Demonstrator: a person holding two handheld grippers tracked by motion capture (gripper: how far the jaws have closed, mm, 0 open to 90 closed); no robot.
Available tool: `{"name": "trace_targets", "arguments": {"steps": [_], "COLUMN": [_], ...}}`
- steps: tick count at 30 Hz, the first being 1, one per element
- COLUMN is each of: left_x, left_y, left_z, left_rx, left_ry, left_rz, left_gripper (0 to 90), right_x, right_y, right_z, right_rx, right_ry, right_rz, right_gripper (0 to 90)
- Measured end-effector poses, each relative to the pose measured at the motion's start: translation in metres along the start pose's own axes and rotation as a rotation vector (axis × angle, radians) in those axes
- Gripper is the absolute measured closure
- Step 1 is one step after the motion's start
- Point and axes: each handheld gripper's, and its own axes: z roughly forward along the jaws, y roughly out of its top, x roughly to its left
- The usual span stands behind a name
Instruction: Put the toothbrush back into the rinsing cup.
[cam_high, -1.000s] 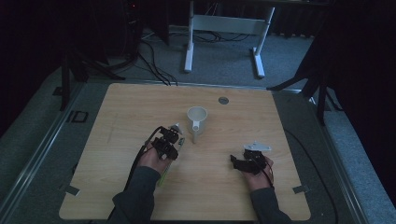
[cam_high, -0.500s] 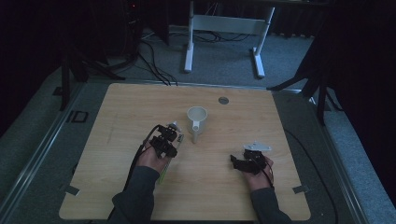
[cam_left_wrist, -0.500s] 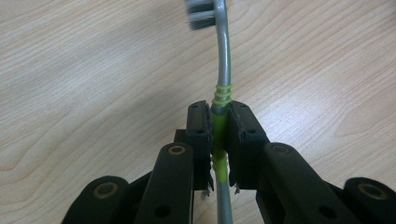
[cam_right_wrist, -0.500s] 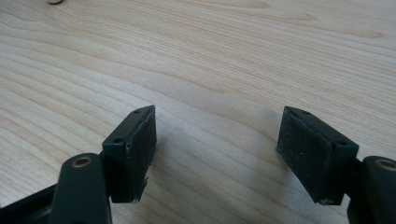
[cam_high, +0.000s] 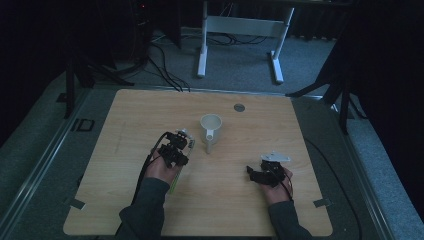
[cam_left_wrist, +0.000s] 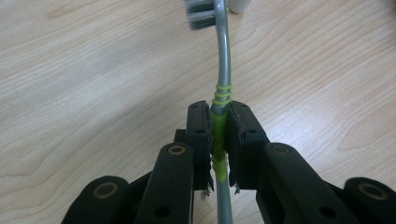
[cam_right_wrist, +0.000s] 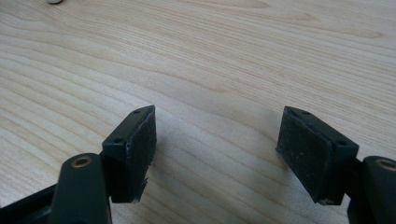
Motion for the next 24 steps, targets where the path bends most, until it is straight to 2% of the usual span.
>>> {"name": "trace_targets", "arguments": {"steps": [7, 19, 24], "left_x": [0.001, 0.004, 0.004], "left_y": [-0.002, -0.002, -0.002], "left_z": [-0.004, -0.008, -0.012], "left_rx": [-0.047, -0.085, -0.120], "left_ry": [0.015, 0.000, -0.003], "left_rz": [-0.003, -0.025, -0.033], "left_gripper": [80.2, 80.2, 80.2], "right_x": [0.000, 0.000, 0.000], "right_y": [0.000, 0.000, 0.000], "right_z": [0.000, 0.000, 0.000], "right_rx": [-0.001, 0.000, 0.000], "right_ry": [0.000, 0.000, 0.000], "right_rz": [-0.002, 0.000, 0.000], "right_gripper": [28.0, 28.0, 28.0]}}
